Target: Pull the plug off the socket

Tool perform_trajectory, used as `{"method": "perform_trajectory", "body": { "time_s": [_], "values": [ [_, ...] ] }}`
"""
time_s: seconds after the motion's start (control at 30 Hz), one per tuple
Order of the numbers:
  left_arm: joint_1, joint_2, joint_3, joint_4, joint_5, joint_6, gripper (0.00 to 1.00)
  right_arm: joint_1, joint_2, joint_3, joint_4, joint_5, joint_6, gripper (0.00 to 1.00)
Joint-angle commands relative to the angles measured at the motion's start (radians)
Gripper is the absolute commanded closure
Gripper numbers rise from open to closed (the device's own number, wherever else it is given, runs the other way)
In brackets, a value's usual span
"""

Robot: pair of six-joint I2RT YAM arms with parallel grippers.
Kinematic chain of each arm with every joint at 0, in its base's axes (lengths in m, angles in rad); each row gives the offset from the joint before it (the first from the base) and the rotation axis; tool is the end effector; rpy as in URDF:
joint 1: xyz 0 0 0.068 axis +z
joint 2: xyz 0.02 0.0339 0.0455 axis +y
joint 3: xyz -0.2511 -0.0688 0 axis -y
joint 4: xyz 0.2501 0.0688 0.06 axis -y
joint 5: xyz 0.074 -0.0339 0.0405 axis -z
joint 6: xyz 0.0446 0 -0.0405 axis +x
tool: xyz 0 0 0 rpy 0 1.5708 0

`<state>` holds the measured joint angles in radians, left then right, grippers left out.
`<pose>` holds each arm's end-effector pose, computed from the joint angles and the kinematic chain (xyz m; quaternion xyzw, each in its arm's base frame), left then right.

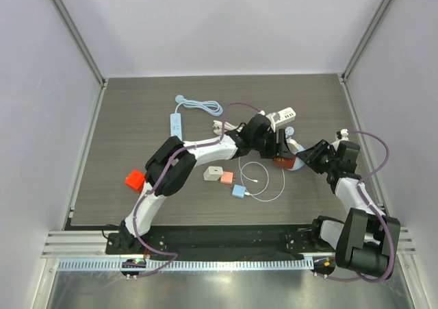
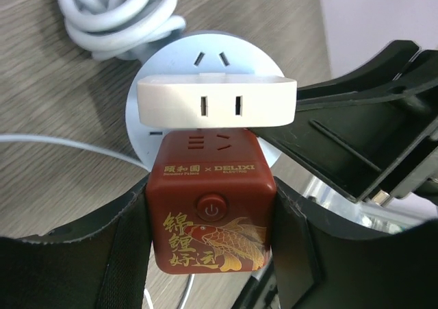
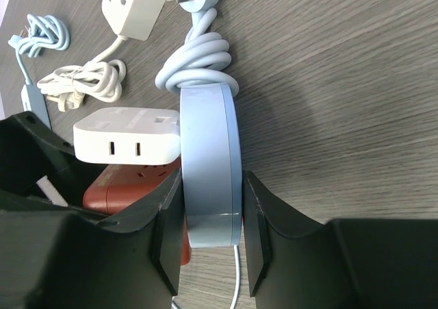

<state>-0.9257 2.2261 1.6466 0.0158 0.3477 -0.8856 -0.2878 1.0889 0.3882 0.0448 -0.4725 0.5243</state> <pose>0.2964 -0.4192 0.1639 0.1007 0.8608 -0.4675 0.1741 0.2202 -0.0440 0.1513 0.2496 0.8422 0.2592 0.4016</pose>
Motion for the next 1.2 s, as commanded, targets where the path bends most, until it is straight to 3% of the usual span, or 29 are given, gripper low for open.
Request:
{"method": "perform_trajectory", "body": {
  "time_s": [0.0,0.03,0.07,0.13,0.17,0.23,0.33,0.4,0.43,0.47,0.53,0.6,0.63,0.67,0.73,0.77,0.8,0.87,0.93,0.97,1.03,1.13,1.17],
  "values": [
    [-0.054,-0.109,0.103,-0.177,-0.201,0.129,1.0,-0.001,0.012,-0.014,-0.033,0.051,-0.017,0.99],
    [-0.074,-0.103,0.143,-0.233,-0.304,0.179,1.0,-0.001,0.012,-0.015,-0.033,0.051,-0.015,0.99],
    [-0.097,-0.097,0.192,-0.281,-0.314,0.226,1.0,-0.001,0.012,-0.015,-0.031,0.052,-0.015,0.99],
    [-0.075,-0.095,0.182,-0.249,-0.189,0.191,1.0,0.001,0.012,-0.017,-0.031,0.058,-0.015,0.99],
    [-0.059,-0.097,0.126,-0.206,-0.134,0.109,1.0,-0.001,0.012,-0.017,-0.031,0.067,-0.015,0.99],
    [-0.01,-0.12,0.032,0.026,-0.006,-0.013,1.0,-0.001,0.014,-0.017,-0.036,0.084,-0.015,0.99],
    [0.008,-0.135,-0.068,0.185,0.01,-0.111,1.0,-0.001,0.014,-0.02,-0.037,0.107,-0.014,0.99],
    [-0.004,-0.147,-0.035,0.071,-0.079,-0.01,1.0,-0.001,0.017,-0.02,-0.039,0.118,-0.01,0.99],
    [-0.036,-0.169,0.01,-0.057,-0.21,0.064,1.0,-0.001,0.02,-0.02,-0.039,0.118,-0.01,0.99],
    [-0.054,-0.18,0.024,-0.059,-0.257,0.121,1.0,-0.001,0.022,-0.02,-0.039,0.118,-0.01,0.99],
    [-0.053,-0.198,0.007,-0.074,-0.216,0.108,1.0,-0.001,0.025,-0.018,-0.037,0.118,-0.01,0.99],
    [-0.01,-0.221,-0.143,0.221,-0.02,-0.061,1.0,-0.001,0.028,-0.018,-0.037,0.118,-0.01,0.99],
    [0.017,-0.224,-0.221,0.315,0.008,-0.181,1.0,-0.001,0.028,-0.018,-0.037,0.118,-0.01,0.99],
    [0.024,-0.238,-0.231,0.343,0.02,-0.184,1.0,-0.001,0.028,-0.018,-0.039,0.12,-0.01,0.99],
    [0.011,-0.256,-0.174,0.207,-0.044,-0.031,1.0,-0.001,0.034,-0.018,-0.039,0.12,-0.009,0.99],
    [0.004,-0.263,-0.15,0.058,-0.093,0.017,1.0,-0.001,0.037,-0.015,-0.039,0.12,-0.009,0.99],
    [-0.008,-0.27,-0.13,0.006,-0.155,0.054,1.0,-0.001,0.039,-0.015,-0.037,0.12,-0.009,0.99],
    [-0.012,-0.269,-0.1,-0.037,-0.153,0.089,1.0,-0.001,0.037,-0.017,-0.037,0.12,-0.01,0.99],
    [0.007,-0.249,-0.109,-0.002,-0.049,0.041,1.0,-0.001,0.037,-0.017,-0.039,0.121,-0.01,0.99],
    [0.019,-0.24,-0.132,0.142,-0.008,-0.074,1.0,-0.002,0.037,-0.017,-0.039,0.12,-0.009,0.99],
    [0.037,-0.229,-0.154,0.232,0.004,-0.139,1.0,-0.001,0.039,-0.017,-0.039,0.121,-0.009,0.99],
    [-0.036,-0.235,0.045,-0.154,-0.271,0.148,1.0,-0.001,0.037,-0.018,-0.037,0.123,-0.009,0.99],
    [-0.048,-0.235,0.067,-0.228,-0.273,0.187,1.0,-0.001,0.037,-0.018,-0.039,0.123,-0.01,0.99]
  ]
}}
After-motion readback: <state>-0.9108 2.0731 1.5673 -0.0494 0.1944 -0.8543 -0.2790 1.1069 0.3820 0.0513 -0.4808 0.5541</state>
